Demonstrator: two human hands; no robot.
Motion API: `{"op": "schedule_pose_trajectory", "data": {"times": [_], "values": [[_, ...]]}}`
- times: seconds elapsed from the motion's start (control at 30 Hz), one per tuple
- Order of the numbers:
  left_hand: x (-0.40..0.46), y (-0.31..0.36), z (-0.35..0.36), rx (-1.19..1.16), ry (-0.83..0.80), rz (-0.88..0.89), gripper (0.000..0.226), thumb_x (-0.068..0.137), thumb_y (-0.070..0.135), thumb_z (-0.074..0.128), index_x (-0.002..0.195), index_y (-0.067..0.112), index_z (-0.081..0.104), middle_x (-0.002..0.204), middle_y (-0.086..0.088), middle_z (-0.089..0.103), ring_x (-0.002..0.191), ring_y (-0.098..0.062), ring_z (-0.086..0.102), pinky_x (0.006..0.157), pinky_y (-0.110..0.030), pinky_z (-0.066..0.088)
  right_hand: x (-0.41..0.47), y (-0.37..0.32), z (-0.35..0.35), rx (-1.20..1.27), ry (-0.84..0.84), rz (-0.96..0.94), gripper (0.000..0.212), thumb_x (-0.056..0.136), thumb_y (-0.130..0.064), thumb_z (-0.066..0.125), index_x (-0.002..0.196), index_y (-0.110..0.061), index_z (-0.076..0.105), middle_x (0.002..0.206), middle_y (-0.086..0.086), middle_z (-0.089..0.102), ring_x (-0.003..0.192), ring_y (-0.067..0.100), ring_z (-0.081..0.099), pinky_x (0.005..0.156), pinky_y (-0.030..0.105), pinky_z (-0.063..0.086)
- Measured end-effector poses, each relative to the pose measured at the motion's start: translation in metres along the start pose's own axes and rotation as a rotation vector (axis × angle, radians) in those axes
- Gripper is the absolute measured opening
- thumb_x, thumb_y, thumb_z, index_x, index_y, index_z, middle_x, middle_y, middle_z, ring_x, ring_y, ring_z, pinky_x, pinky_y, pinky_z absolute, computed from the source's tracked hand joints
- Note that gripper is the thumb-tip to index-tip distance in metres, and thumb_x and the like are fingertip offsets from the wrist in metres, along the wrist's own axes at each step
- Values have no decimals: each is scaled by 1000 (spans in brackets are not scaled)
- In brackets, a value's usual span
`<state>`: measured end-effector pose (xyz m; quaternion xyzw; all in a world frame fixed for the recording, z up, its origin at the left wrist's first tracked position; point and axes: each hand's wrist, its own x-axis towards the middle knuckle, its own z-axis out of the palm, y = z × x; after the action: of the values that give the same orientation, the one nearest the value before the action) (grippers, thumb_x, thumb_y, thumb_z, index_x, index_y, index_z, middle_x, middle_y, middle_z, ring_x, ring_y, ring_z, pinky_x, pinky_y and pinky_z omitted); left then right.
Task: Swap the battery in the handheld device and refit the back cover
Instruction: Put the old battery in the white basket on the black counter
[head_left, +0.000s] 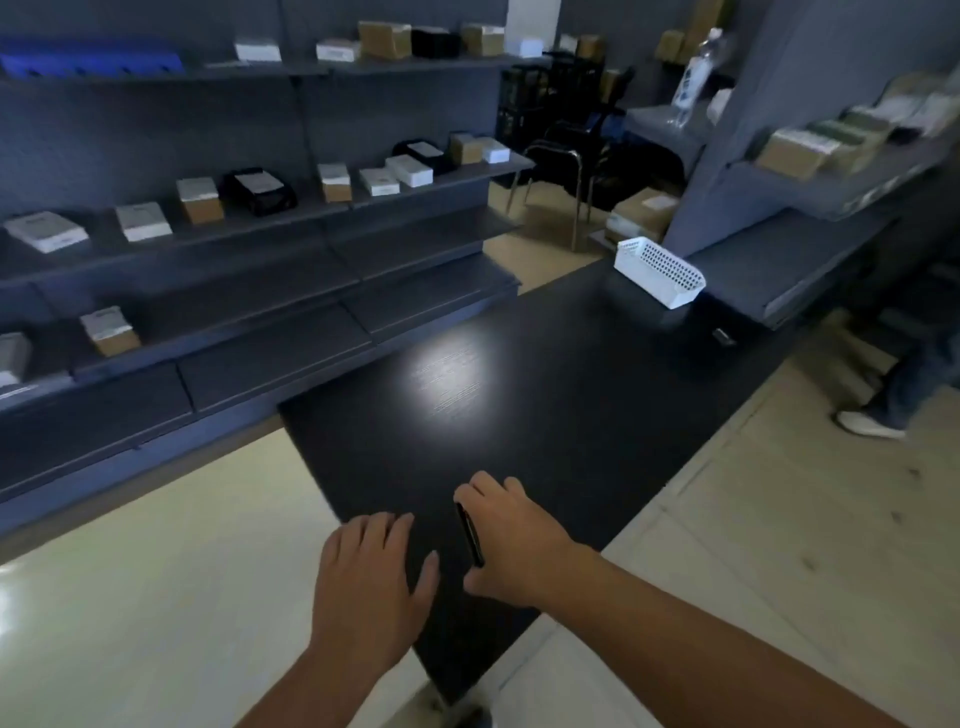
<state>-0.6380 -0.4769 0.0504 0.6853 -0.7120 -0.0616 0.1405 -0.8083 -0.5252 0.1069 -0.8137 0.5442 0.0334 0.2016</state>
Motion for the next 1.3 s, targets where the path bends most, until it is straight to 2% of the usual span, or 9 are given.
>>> {"op": "schedule_pose_trajectory", "data": {"times": [0.17, 0.3, 0.47, 0.7, 0.83, 0.9, 1.1, 1.3], "values": [[96, 83, 56, -33, 26, 64, 54, 91, 56, 61, 130, 19, 70, 125, -3, 73, 119, -25, 66, 105, -48, 51, 39, 119, -37, -46, 0, 40, 73, 81, -30, 83, 140, -17, 42, 137, 2, 42, 123, 26, 41, 97, 40, 52], [166, 144, 93, -74, -17, 41, 60, 93, 62, 49, 134, 22, 66, 126, 0, 72, 121, -21, 64, 106, -46, 50, 69, 215, -71, -48, -26, 95, 74, 78, -31, 83, 139, -19, 43, 135, -1, 42, 122, 24, 41, 95, 40, 54], [235, 225, 117, -67, -52, 77, 64, 92, 63, 39, 130, 22, 68, 119, 1, 73, 114, -21, 67, 101, -47, 54, 88, 324, -116, -41, -25, 124, 74, 77, -33, 84, 139, -21, 45, 135, -3, 42, 122, 23, 42, 95, 41, 55], [324, 354, 169, -10, -42, 52, 62, 92, 59, 42, 127, 17, 71, 114, -2, 74, 109, -26, 68, 99, -49, 55, 108, 489, -163, -57, -10, 71, 68, 76, -32, 82, 132, -20, 47, 130, -2, 43, 117, 24, 43, 90, 39, 55], [365, 432, 198, -8, -63, -45, 54, 94, 54, 58, 133, 17, 68, 121, -5, 74, 116, -28, 66, 104, -49, 52, 111, 588, -193, -63, -11, 58, 66, 75, -31, 83, 129, -19, 48, 129, 0, 43, 116, 26, 43, 88, 39, 54], [381, 467, 208, 0, -63, -94, 54, 94, 54, 60, 134, 19, 67, 124, -5, 74, 119, -27, 65, 106, -49, 50, 113, 631, -208, -69, -36, 40, 67, 75, -32, 84, 131, -19, 47, 130, 0, 43, 118, 26, 43, 91, 41, 54], [431, 532, 230, 21, -70, -144, 66, 97, 64, 36, 148, 25, 55, 142, -1, 65, 135, -23, 55, 117, -45, 39, 145, 724, -245, -99, -81, -9, 70, 75, -34, 85, 132, -20, 47, 132, 0, 43, 122, 27, 43, 96, 44, 54], [498, 552, 253, 28, -68, -202, 64, 99, 61, 41, 150, 23, 54, 143, -3, 63, 136, -25, 53, 118, -44, 37, 200, 782, -271, -148, -114, -44, 74, 77, -36, 85, 137, -20, 45, 133, 0, 43, 119, 27, 43, 94, 41, 53]]}}
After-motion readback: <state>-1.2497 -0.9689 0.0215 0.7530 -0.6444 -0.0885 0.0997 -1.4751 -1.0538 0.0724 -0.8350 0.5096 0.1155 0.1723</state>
